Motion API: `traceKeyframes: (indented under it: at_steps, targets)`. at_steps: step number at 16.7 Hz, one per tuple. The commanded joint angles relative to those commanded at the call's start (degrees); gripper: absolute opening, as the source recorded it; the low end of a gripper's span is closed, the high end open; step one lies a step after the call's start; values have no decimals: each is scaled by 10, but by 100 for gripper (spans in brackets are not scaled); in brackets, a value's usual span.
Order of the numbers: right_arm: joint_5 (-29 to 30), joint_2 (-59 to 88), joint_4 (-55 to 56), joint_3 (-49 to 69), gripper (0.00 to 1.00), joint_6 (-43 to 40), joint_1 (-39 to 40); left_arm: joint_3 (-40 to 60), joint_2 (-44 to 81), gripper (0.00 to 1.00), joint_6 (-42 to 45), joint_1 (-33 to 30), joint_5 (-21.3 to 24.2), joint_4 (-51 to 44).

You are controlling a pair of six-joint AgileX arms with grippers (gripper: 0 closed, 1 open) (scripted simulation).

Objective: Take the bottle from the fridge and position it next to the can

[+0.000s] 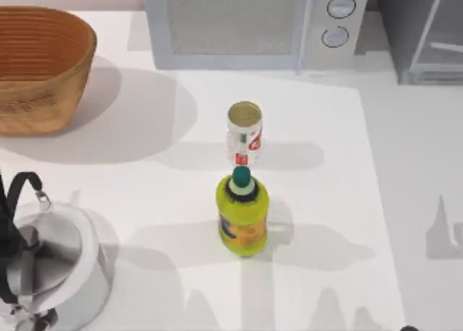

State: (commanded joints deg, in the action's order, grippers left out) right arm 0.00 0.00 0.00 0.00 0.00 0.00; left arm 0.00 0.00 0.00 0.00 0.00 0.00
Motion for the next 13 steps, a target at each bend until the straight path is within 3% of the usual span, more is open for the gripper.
traceKeyframes:
  at_steps: [7, 13]
  targets:
    - [-10, 90, 67, 62, 100, 1, -17, 0, 0, 100, 0, 0, 0, 0]
    - [-45, 394, 234, 214, 100, 4, -54, 0, 0, 100, 0, 0, 0, 0]
